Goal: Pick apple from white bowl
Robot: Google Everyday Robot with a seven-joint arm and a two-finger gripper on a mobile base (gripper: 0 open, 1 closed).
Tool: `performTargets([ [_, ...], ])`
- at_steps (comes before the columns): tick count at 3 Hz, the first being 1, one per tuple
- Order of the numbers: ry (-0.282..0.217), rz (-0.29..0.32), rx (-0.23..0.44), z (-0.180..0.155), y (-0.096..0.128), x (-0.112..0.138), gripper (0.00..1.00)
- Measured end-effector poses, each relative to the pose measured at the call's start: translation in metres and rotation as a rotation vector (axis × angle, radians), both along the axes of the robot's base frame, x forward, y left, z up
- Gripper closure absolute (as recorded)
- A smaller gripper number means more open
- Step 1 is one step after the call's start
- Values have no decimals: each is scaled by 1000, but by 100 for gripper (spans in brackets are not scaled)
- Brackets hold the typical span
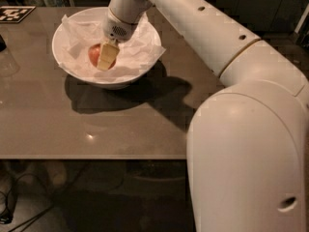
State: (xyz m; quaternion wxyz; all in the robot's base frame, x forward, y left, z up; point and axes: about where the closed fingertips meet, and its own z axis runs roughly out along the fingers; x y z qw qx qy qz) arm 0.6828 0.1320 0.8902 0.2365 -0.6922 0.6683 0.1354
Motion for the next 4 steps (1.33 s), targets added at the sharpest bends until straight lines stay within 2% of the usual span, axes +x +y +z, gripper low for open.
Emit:
performTargets([
  [1, -55, 22, 13, 32, 2, -16, 100],
  [3, -162, 40, 21, 110, -9, -44, 100],
  [4, -164, 41, 22, 112, -9, -45, 100],
])
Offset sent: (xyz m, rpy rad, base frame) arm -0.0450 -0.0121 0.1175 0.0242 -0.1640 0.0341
